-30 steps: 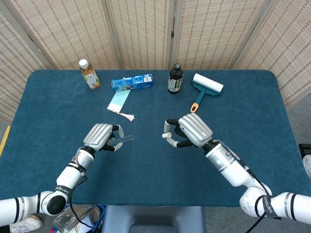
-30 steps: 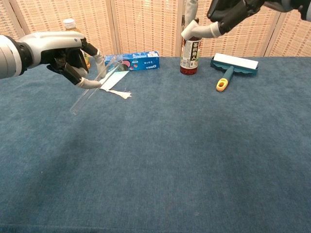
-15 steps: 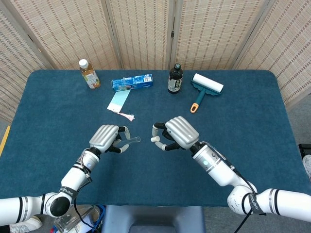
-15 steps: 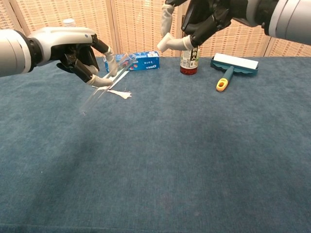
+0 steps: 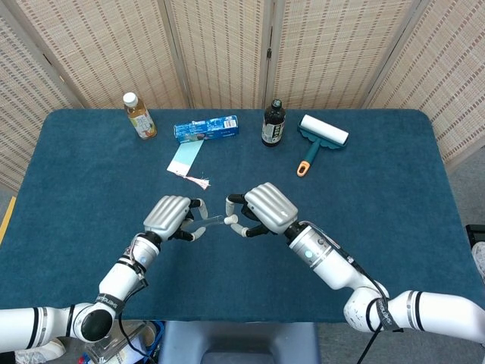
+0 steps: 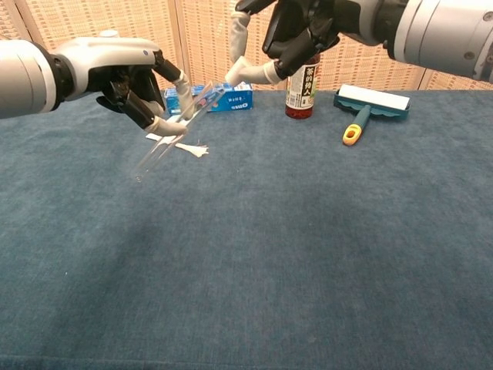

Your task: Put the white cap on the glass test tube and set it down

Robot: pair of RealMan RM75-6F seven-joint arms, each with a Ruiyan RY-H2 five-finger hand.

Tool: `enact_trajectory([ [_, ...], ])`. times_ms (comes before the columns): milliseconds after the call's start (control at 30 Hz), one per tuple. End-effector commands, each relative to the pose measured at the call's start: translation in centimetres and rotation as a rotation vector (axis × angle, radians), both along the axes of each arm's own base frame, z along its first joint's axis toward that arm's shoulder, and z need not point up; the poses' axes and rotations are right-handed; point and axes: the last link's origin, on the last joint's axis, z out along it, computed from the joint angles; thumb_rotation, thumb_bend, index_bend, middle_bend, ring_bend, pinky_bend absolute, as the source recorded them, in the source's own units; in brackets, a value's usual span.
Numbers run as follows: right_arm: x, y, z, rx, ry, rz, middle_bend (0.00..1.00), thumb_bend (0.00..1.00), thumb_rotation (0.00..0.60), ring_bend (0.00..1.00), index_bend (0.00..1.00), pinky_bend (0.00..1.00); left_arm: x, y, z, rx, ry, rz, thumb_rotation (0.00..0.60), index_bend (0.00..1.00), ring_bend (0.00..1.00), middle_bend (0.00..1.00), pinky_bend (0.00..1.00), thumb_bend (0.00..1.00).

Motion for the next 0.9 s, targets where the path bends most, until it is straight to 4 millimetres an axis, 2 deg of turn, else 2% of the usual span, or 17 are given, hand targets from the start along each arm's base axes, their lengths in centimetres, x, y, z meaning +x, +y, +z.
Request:
enact_trajectory([
  [33,0.12,-0.02,-0.05,-0.001,0.0,0.002,1.0,0.56,0.6,1.0,0.72,1.0,0.06,-0.04,0.01,-0.001,0.0,0.0,0.6,0.66,1.0,1.0,1.0,0.38],
  [900,0.52,-0.38,-0.65,0.003,0.013,0.003,1.0,0.56,0.6,1.0,0.72,1.0,0.96,-0.22,-0.12,-0.008,0.002,-0.016,0.6,0.66,1.0,1.0,1.0,0.38],
])
